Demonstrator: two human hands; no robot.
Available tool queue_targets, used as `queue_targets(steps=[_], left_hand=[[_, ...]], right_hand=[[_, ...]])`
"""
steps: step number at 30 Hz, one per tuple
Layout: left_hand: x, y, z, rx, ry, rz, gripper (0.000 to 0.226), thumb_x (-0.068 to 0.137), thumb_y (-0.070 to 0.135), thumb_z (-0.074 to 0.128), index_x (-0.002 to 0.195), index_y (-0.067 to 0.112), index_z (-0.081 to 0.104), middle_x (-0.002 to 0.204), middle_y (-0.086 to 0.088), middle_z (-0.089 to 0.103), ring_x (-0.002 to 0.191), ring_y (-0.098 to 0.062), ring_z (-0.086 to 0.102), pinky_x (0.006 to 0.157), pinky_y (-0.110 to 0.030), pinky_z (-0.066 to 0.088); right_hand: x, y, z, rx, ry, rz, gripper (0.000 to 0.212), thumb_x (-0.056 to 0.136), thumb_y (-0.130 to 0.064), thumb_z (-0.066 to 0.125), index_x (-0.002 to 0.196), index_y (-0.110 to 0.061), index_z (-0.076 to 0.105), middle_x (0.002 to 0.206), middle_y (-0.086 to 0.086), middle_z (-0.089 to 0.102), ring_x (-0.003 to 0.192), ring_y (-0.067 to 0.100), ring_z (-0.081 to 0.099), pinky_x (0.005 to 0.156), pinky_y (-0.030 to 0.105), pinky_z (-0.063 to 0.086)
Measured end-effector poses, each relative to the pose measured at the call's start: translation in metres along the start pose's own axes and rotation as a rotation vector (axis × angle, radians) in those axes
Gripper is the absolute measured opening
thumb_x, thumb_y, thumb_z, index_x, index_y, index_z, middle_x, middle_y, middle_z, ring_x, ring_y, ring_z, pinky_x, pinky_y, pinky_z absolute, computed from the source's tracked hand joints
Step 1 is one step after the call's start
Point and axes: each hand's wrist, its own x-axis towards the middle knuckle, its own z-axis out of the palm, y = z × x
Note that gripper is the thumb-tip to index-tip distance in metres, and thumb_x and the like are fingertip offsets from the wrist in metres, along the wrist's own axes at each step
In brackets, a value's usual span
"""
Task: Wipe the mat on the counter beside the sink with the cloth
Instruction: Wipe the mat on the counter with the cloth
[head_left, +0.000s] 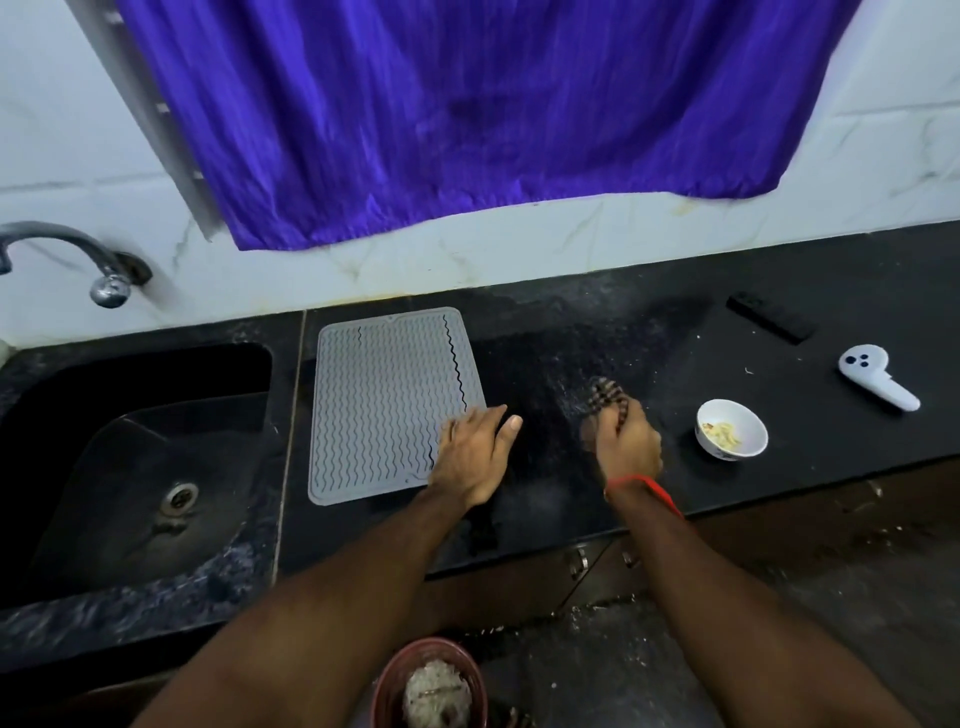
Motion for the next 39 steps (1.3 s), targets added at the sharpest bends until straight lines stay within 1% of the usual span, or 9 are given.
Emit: queue_targets(steps=[4, 6, 8, 12, 17, 23, 27, 30, 39], left_hand=[[-0.005, 0.009, -0.022, -0.414, 0.044, -0.142, 0.059, 0.102, 0.056, 0.024, 0.14, 0.019, 0.051, 0.14, -0.003, 0.055, 0.133, -0.022, 0.047, 0.107, -0.03, 0.032], [-0.001, 0.008, -0.037, -0.616, 0.013, -0.294, 0.067, 0.096, 0.066, 0.026, 0.142, 0.023, 0.047, 0.143, -0.005, 0.052, 0.133, -0.025, 0.047, 0.111, -0.036, 0.034], [0.001, 0.0, -0.054, -0.82, 0.0, -0.421, 0.066, 0.092, 0.071, 0.032, 0.137, 0.027, 0.048, 0.136, -0.005, 0.058, 0.12, -0.027, 0.059, 0.101, -0.047, 0.049], [-0.005, -0.018, -0.082, -1.146, 0.124, -0.511, 0.031, 0.097, 0.036, 0.06, 0.119, 0.016, 0.055, 0.116, -0.011, 0.069, 0.098, -0.025, 0.069, 0.074, -0.042, 0.062], [-0.024, -0.058, -0.093, -1.246, 0.313, -0.503, 0.041, 0.086, 0.011, 0.075, 0.122, 0.017, 0.056, 0.11, -0.01, 0.069, 0.093, -0.025, 0.07, 0.06, -0.034, 0.06], [-0.046, -0.087, -0.083, -1.03, 0.427, -0.573, 0.022, 0.087, 0.023, 0.073, 0.106, 0.011, 0.068, 0.097, -0.01, 0.075, 0.07, -0.02, 0.068, 0.04, -0.024, 0.048], [-0.056, -0.112, -0.079, -0.73, 0.465, -0.548, 0.027, 0.093, 0.032, 0.065, 0.114, 0.015, 0.067, 0.104, -0.003, 0.071, 0.095, -0.02, 0.066, 0.079, -0.028, 0.053], [-0.065, -0.143, -0.076, -0.533, 0.468, -0.591, 0.027, 0.096, 0.033, 0.059, 0.114, 0.015, 0.068, 0.111, -0.004, 0.07, 0.105, -0.022, 0.064, 0.089, -0.031, 0.05], [-0.072, -0.189, -0.058, 0.001, 0.424, -0.919, 0.018, 0.095, 0.032, 0.057, 0.106, 0.03, 0.071, 0.117, -0.005, 0.063, 0.112, -0.03, 0.055, 0.094, -0.044, 0.045]], right_hand=[[-0.004, -0.061, 0.011, 0.812, -0.178, 0.365, 0.025, 0.079, -0.031, 0.046, 0.076, -0.017, 0.066, 0.075, 0.007, 0.067, 0.078, 0.029, 0.063, 0.067, 0.044, 0.054], [-0.018, -0.084, 0.018, 1.004, -0.332, 0.463, 0.02, 0.085, -0.019, 0.047, 0.079, -0.015, 0.066, 0.076, 0.007, 0.067, 0.075, 0.026, 0.064, 0.07, 0.045, 0.053], [-0.036, -0.1, 0.029, 1.042, -0.427, 0.454, 0.02, 0.088, -0.019, 0.049, 0.089, -0.01, 0.067, 0.084, 0.012, 0.068, 0.081, 0.029, 0.064, 0.073, 0.047, 0.053], [-0.063, -0.123, 0.049, 1.054, -0.683, 0.421, 0.043, 0.087, -0.039, 0.063, 0.113, -0.005, 0.066, 0.105, 0.018, 0.07, 0.097, 0.035, 0.066, 0.086, 0.057, 0.051], [-0.089, -0.132, 0.066, 0.916, -0.775, 0.204, 0.022, 0.086, 0.0, 0.063, 0.108, 0.002, 0.062, 0.1, 0.021, 0.068, 0.093, 0.036, 0.064, 0.081, 0.05, 0.055], [-0.106, -0.141, 0.096, 0.761, -0.748, 0.223, 0.02, 0.082, 0.01, 0.061, 0.097, -0.002, 0.066, 0.089, 0.019, 0.069, 0.081, 0.032, 0.066, 0.08, 0.049, 0.055], [-0.101, -0.143, 0.115, 0.758, -0.814, 0.263, 0.032, 0.08, 0.007, 0.064, 0.109, -0.006, 0.059, 0.088, 0.013, 0.068, 0.073, 0.024, 0.067, 0.066, 0.041, 0.057], [-0.076, -0.149, 0.135, 0.699, -0.853, 0.266, 0.042, 0.077, 0.004, 0.069, 0.112, -0.013, 0.053, 0.095, 0.014, 0.068, 0.074, 0.023, 0.068, 0.07, 0.047, 0.057], [-0.044, -0.18, 0.209, 0.084, -0.757, -0.855, 0.03, 0.081, -0.007, 0.062, 0.108, -0.019, 0.066, 0.11, 0.005, 0.061, 0.105, 0.023, 0.055, 0.089, 0.03, 0.044]])
